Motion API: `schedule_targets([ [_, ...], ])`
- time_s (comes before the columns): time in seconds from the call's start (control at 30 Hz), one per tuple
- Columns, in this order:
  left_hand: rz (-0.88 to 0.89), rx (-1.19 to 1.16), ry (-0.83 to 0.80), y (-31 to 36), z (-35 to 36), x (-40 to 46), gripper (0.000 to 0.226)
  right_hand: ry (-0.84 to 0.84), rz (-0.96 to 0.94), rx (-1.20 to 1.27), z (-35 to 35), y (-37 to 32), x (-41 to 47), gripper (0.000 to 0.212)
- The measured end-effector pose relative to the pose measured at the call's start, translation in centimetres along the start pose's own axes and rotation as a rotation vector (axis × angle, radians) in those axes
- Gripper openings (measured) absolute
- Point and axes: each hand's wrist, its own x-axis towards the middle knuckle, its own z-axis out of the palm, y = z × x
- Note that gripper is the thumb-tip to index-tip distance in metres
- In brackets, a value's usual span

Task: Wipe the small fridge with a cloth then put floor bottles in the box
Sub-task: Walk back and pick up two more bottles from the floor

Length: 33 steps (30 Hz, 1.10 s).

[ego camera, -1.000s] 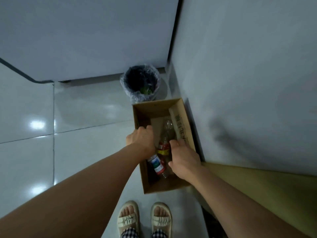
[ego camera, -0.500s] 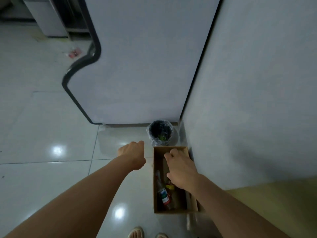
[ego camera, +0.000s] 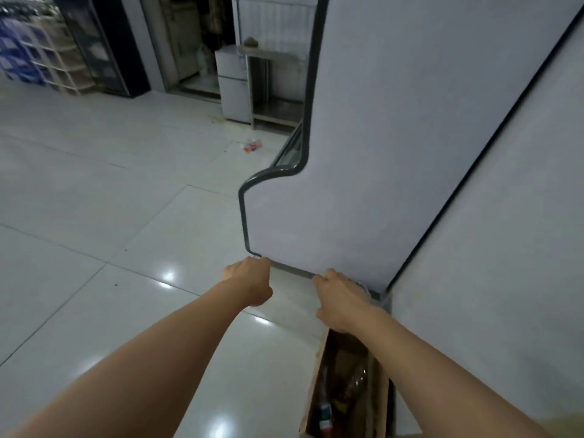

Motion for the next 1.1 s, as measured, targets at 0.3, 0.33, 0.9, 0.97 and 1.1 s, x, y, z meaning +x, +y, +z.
schedule_targets([
  [0.3,-0.186,-0.028,0.065,-12.5,-5.3,-3.1,0.037,-0.005,-0.159,-0.078,-6.2,-11.2,4.3,0.042],
  [0.33,-0.196,-0.03,0.081,-14.0,-6.1,-3.2,0.037,0.006,-0.171,-0.089,-7.0,-12.7,4.7,0.041],
  [0.9,-0.284,-0.017,0.287,-41.5,-17.2,-4.7,0.037,0.133,-0.202,-0.14,-17.0,-37.3,14.9,0.048],
  [0.97,-0.28,-0.021,0.285,-43.6,-17.6,-3.9,0.037,0.133,-0.214,-0.156,-17.6,-39.1,16.7,0.049],
  [1.1,-0.278,-0.022,0.272,-47.5,-18.3,-0.9,0.036,0.122,-0.215,-0.165,-18.7,-41.8,21.3,0.049],
])
